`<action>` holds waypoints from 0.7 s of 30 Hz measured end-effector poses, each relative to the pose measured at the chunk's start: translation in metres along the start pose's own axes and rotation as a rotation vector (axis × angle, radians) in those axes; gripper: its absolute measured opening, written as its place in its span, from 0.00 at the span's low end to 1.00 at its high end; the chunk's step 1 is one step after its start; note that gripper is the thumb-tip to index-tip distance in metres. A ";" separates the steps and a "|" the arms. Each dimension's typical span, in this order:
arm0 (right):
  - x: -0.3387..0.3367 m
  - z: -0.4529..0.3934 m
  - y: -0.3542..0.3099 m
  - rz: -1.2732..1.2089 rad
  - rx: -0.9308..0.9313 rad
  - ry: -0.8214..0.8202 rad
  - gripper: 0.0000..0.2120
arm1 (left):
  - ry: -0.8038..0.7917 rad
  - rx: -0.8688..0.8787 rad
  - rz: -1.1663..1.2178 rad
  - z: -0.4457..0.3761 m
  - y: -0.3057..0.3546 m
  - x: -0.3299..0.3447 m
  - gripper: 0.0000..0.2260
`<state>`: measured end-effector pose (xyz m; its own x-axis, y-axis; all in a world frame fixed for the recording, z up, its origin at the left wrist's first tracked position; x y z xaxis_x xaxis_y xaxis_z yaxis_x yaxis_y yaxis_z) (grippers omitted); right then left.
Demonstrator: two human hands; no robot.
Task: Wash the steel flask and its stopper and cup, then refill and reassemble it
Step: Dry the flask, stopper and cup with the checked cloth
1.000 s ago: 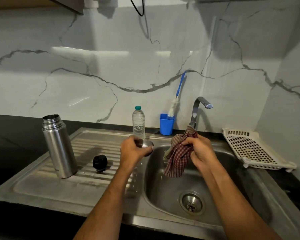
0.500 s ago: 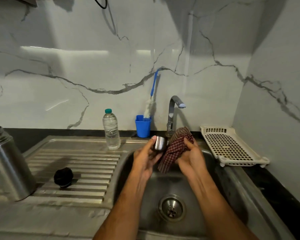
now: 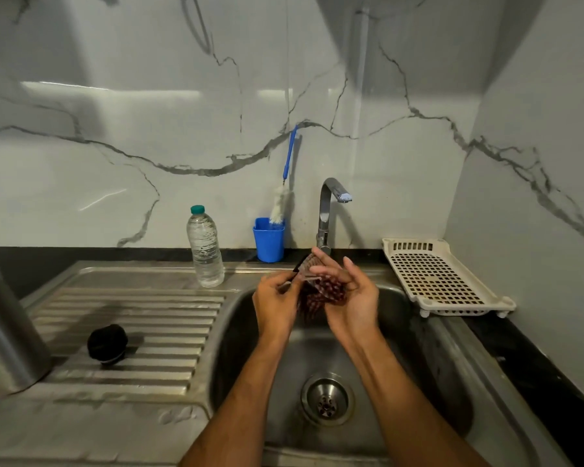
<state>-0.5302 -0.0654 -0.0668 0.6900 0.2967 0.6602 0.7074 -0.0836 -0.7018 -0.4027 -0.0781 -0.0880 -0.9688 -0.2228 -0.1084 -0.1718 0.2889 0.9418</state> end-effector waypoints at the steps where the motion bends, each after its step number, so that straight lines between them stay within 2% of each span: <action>1: -0.002 -0.002 0.004 0.103 -0.050 0.011 0.15 | 0.002 0.022 -0.047 -0.001 0.000 0.001 0.06; 2: -0.003 -0.004 0.007 0.187 -0.097 0.026 0.11 | -0.004 0.036 -0.064 0.000 0.002 0.003 0.05; 5: -0.010 -0.008 0.013 0.244 -0.137 0.102 0.28 | -0.052 0.033 0.059 0.003 0.012 0.010 0.09; 6: -0.011 -0.009 0.014 0.239 -0.107 0.110 0.28 | -0.084 0.023 0.117 0.006 0.016 0.012 0.11; 8: -0.011 -0.011 0.016 0.277 -0.035 0.095 0.25 | -0.150 0.013 0.170 0.011 0.019 0.014 0.13; 11: -0.012 -0.014 0.015 0.309 0.041 0.088 0.18 | -0.237 -0.046 0.154 0.010 0.009 0.016 0.10; 14: -0.013 -0.013 0.014 0.276 0.106 0.106 0.11 | -0.289 -0.122 0.060 0.010 0.006 0.014 0.09; 16: -0.011 -0.009 0.012 0.420 0.100 0.146 0.11 | -0.376 -0.140 0.029 0.011 0.014 0.011 0.09; 18: -0.009 -0.007 0.011 0.608 0.026 0.147 0.09 | -0.436 -0.212 0.204 0.015 0.022 0.007 0.10; 21: -0.005 -0.008 0.014 0.882 -0.109 0.056 0.08 | -0.370 -0.280 0.414 0.013 0.027 0.001 0.11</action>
<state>-0.5230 -0.0753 -0.0780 0.9950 0.0344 -0.0943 -0.0763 -0.3506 -0.9334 -0.4104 -0.0586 -0.0672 -0.9513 0.2077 0.2279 0.2361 0.0156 0.9716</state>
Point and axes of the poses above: each hand's wrist, its own z-axis away from the middle knuckle, its own x-axis out of the palm, y = z × x, the point moved 2 cm from there along -z, towards the middle knuckle, and after that the axes turned 11 degrees about -y, right-handed, at the moved point
